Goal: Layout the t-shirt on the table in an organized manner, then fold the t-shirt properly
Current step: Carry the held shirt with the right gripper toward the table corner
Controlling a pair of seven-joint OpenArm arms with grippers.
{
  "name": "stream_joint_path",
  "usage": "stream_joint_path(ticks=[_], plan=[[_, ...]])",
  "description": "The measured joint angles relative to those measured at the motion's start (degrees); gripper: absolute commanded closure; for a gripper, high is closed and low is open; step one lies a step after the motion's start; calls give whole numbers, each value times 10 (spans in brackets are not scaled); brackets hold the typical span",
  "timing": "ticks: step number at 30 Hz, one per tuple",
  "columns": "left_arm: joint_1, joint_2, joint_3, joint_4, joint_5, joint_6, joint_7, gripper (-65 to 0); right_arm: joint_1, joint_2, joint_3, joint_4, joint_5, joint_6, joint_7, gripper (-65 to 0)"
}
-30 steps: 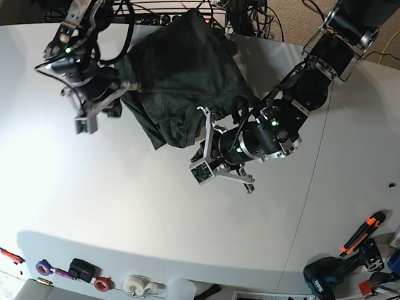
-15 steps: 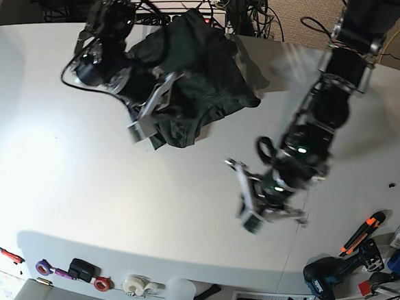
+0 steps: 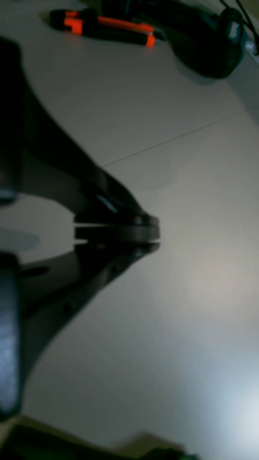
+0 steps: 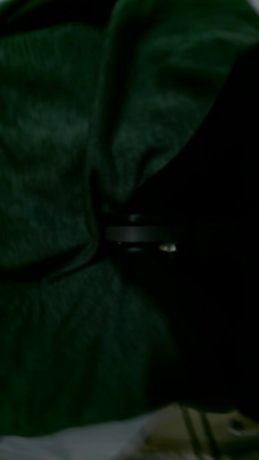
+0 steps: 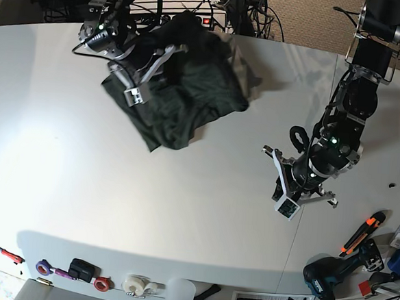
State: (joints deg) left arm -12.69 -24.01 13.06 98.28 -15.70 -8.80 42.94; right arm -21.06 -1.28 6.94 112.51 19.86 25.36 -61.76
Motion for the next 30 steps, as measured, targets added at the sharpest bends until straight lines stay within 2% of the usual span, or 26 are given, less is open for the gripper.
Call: stream_joint_path(ticks=[6, 8, 11, 15, 17, 19, 22, 26, 30], plan=[[0, 0, 0, 0, -15, -2, -1, 0, 8, 40, 10, 2, -117, -97, 43, 0], [0, -2, 0, 0, -15, -2, -1, 0, 9, 50, 36, 1, -149, -130, 48, 0], [2, -1, 0, 0, -15, -2, -1, 0, 14, 61, 108, -12, -172, -160, 48, 0], [2, -1, 0, 0, -37, -2, -1, 0, 55, 62, 223, -58, -180, -164, 73, 0], [2, -1, 0, 0, -43, -2, -1, 0, 83, 62, 273, -91, -178, -150, 90, 0], [1, -1, 0, 0, -43, -18, -1, 0, 112, 72, 308, -132, -167, -151, 94, 0], [2, -1, 0, 0, -43, -22, -1, 0, 155, 102, 331, -210, -146, -150, 116, 0], [3, -1, 0, 0, -43, -22, -1, 0, 219, 142, 336, -312, -148, -153, 146, 0], [3, -1, 0, 0, -47, -22, -1, 0, 267, 168, 335, -368, -149, -153, 146, 0]])
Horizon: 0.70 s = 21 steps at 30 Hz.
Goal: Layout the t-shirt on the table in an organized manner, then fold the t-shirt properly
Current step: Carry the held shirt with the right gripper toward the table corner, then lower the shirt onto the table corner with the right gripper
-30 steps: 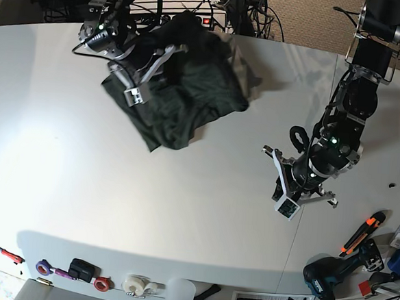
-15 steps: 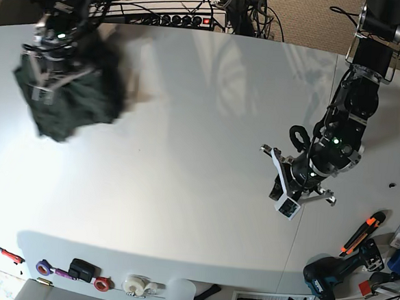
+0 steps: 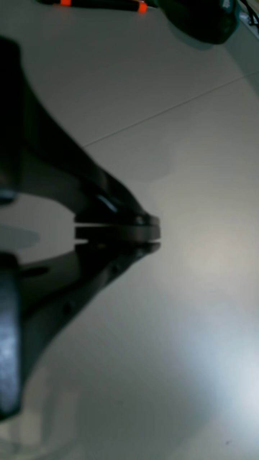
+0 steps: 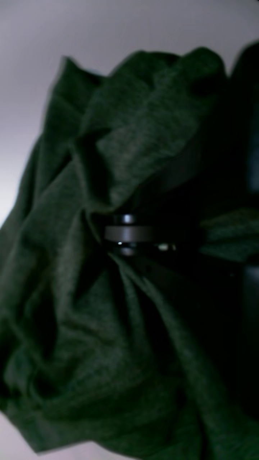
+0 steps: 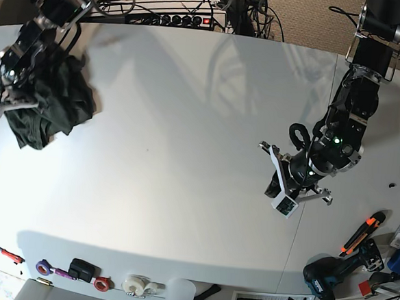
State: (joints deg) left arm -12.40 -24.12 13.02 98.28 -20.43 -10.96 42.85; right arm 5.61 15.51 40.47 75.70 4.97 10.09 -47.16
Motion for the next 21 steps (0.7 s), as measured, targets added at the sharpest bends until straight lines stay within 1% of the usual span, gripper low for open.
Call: stream_joint_path(ticks=[6, 8, 9, 10, 11, 13, 15, 16, 18, 19, 21], plan=[[0, 0, 0, 0, -6, 0, 0, 0, 24, 30, 0, 12, 3, 2, -37, 0], [0, 0, 0, 0, -7, 0, -1, 0, 23, 40, 0, 43, 22, 2, -57, 0], [0, 0, 0, 0, -7, 0, -1, 0, 21, 43, 0, 62, 30, 10, -67, 0], [0, 0, 0, 0, -12, 0, 0, 0, 16, 43, 0, 85, 41, 33, -76, 0], [0, 0, 0, 0, -24, 0, 0, 0, 8, 43, 0, 112, 61, 63, -86, 0], [0, 0, 0, 0, -59, 0, -1, 0, -9, 41, -1, 167, 106, 116, -110, 0], [0, 3, 0, 0, -69, -15, 1, 0, -29, 42, -2, 219, 145, 151, -137, 0], [1, 9, 0, 0, -68, -22, 1, 0, -42, 43, -1, 239, 160, 158, -150, 0], [6, 22, 0, 0, -69, -24, 0, 0, -70, 43, -1, 258, 190, 161, -183, 0], [12, 31, 0, 0, -69, -24, -1, 0, -84, 42, -1, 259, 201, 161, -190, 0], [28, 47, 0, 0, -71, -26, 0, 0, -117, 37, -1, 257, 210, 161, -186, 0]])
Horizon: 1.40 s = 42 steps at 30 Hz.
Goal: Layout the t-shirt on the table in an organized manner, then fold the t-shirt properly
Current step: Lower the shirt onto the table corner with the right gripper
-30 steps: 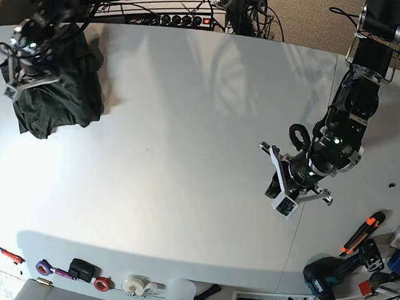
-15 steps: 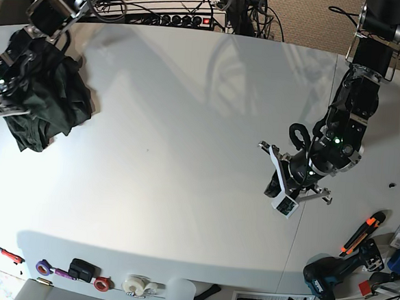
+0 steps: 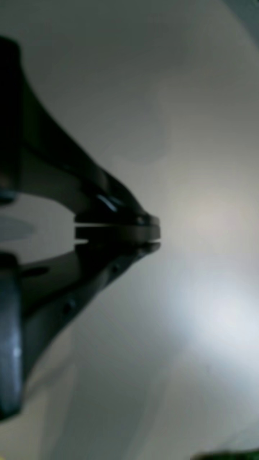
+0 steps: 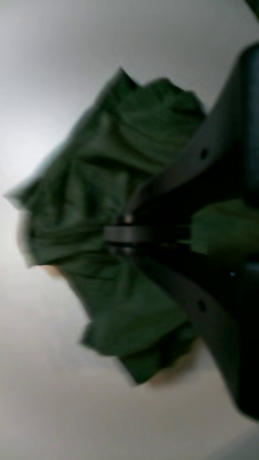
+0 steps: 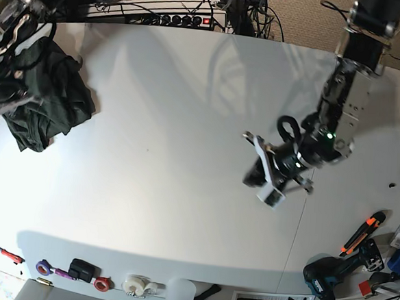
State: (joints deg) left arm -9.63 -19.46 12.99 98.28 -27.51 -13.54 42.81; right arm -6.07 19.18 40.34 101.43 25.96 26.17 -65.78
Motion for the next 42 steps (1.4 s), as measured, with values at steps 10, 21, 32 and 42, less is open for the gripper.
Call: stream_joint_path(ticks=[10, 21, 32, 42], plan=[[34, 57, 0, 0, 2, -43, 2, 0, -54, -66, 0, -1, 11, -6, 39, 0], [32, 57, -1, 0, 9, -43, 2, 0, -56, -117, -43, -1, 42, 24, -23, 0], [32, 58, -1, 0, 9, -43, 2, 0, -57, -96, -18, 69, 80, 33, -15, 0], [32, 58, -1, 0, 1, -43, 2, 0, -17, -71, 15, 3, -17, 12, 97, 0]])
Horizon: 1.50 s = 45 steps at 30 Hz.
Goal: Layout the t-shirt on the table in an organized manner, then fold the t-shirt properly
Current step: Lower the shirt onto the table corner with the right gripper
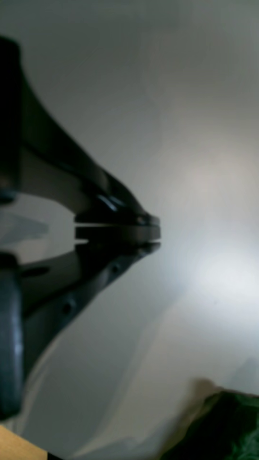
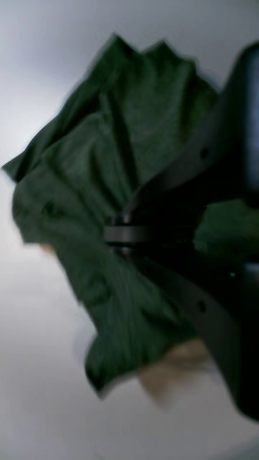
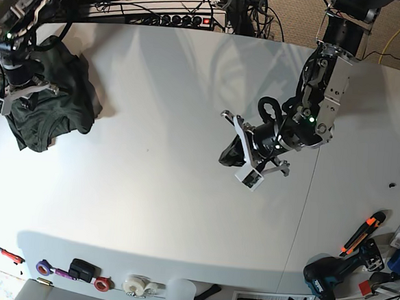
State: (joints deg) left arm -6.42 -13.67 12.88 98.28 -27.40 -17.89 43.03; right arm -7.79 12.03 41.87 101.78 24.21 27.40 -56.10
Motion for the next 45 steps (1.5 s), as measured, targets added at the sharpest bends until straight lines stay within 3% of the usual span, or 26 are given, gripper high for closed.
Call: stream_joint_path(ticks=[3, 12, 19, 24, 30, 33, 35, 38, 41, 45], plan=[[0, 0, 0, 0, -3, -21, -2, 0, 50, 13, -2, -71, 1, 1, 4, 0], [0, 0, 0, 0, -3, -21, 2, 0, 170, 52, 0, -281, -34, 0, 7, 0], [0, 0, 0, 0, -3, -21, 3, 0, 231, 78, 0, -421, -48, 1, 93, 0], [0, 0, 0, 0, -3, -21, 5, 0, 258, 80, 0, -438, -79, -5, 102, 0], [10, 0, 0, 0, -3, -21, 5, 0, 271, 104, 0, -438, -139, -92, 132, 0], [11, 0, 0, 0, -3, -21, 6, 0, 271, 121, 1, -438, -137, -92, 130, 0], [10, 0, 0, 0, -3, -21, 6, 0, 271, 133, 1, -438, -100, -73, 123, 0], [11, 0, 0, 0, -3, -21, 6, 0, 272, 151, 1, -436, -13, 29, 82, 0], [11, 0, 0, 0, -3, -21, 6, 0, 266, 157, 5, -416, 106, 127, -32, 0], [11, 0, 0, 0, 0, -21, 6, 0, 214, 155, 3, -365, 246, 125, -154, 0]])
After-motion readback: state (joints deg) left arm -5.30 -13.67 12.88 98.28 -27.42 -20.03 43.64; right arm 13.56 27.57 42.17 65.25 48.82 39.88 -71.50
